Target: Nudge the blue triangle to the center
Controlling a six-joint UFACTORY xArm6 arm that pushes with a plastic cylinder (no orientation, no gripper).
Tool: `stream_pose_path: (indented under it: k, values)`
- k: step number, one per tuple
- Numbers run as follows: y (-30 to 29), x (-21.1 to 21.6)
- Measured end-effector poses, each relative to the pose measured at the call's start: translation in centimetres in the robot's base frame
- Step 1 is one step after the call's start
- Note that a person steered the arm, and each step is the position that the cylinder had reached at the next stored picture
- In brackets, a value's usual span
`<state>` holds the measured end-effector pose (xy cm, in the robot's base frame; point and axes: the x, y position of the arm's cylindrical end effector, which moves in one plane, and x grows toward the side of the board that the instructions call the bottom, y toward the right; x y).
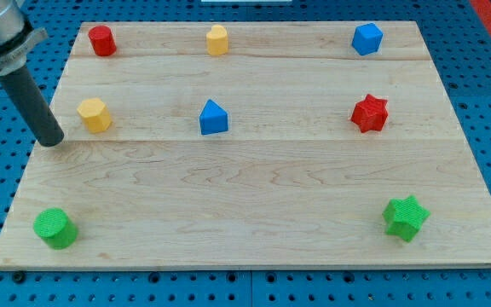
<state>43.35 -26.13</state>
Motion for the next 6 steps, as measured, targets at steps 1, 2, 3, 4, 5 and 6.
stream_pose_path:
  k: [1, 2, 3, 4, 5, 6]
  values:
    - [4.2, -3.5]
    - [10.5, -1.8]
    - [11.7, 0.7]
    - [18.6, 3.1]
    - [23.4, 1.0]
    - [23.5, -4.0]
